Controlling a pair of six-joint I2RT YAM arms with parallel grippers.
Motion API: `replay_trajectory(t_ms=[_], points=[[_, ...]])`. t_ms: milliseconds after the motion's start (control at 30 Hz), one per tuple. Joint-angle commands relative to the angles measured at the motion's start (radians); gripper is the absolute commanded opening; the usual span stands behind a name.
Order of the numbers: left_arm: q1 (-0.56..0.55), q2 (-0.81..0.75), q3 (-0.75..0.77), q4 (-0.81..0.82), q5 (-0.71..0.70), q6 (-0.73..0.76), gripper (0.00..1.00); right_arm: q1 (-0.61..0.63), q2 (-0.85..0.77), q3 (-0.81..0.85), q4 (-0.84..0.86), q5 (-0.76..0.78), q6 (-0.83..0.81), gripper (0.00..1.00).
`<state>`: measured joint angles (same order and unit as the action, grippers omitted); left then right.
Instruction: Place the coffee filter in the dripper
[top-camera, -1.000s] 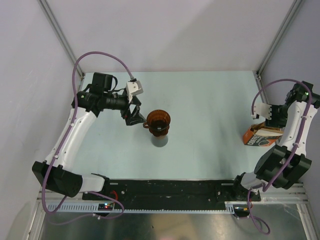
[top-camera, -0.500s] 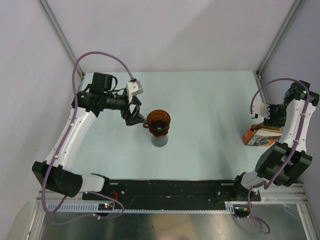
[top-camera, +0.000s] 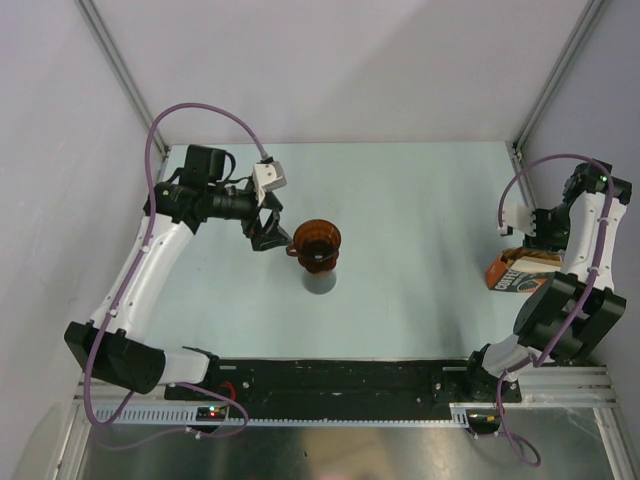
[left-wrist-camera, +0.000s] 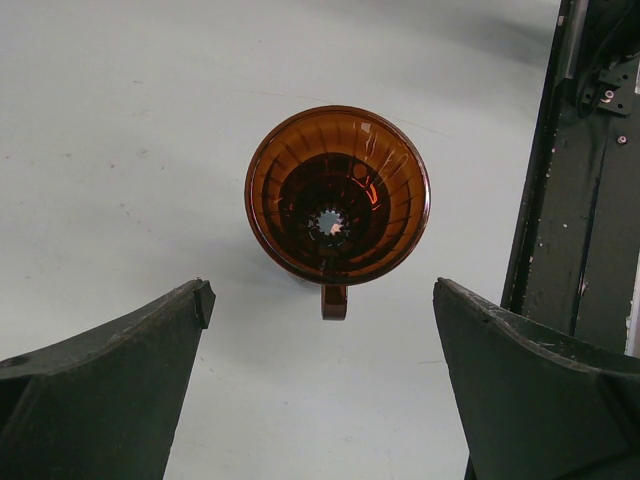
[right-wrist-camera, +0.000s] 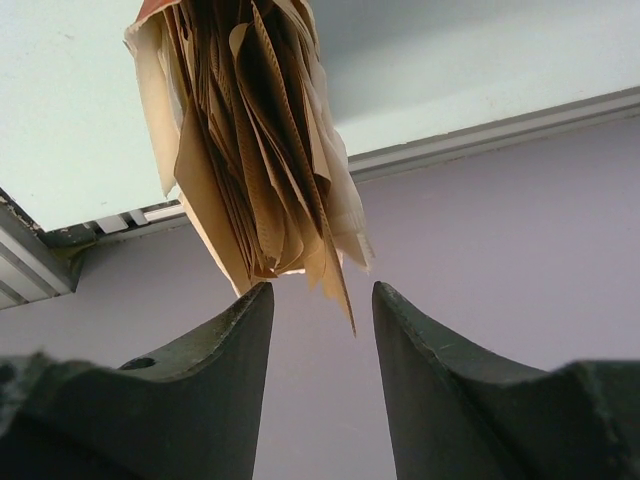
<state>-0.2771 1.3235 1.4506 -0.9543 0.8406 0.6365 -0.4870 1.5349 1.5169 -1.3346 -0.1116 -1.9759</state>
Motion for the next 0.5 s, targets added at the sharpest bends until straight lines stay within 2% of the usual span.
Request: replay_trajectory(t_ms=[0, 333, 400, 467], points=[[0.007, 0.009, 0.021, 0.017, 0.012, 0.001, 1.0, 0.002, 0.018, 0.047, -0.189, 0.023, -0.043, 0.46], [0.007, 0.04, 0.041, 0.021, 0.016, 0.003, 1.0, -0.002, 0.007, 0.073, -0.226, 0.06, -0.019, 0.13], [0.007, 0.047, 0.046, 0.023, 0.019, 0.005, 1.0, -0.004, -0.013, 0.069, -0.242, 0.06, -0.022, 0.04], [0.007, 0.054, 0.052, 0.024, 0.022, 0.006, 1.0, -0.006, -0.031, 0.067, -0.258, 0.053, -0.024, 0.01]])
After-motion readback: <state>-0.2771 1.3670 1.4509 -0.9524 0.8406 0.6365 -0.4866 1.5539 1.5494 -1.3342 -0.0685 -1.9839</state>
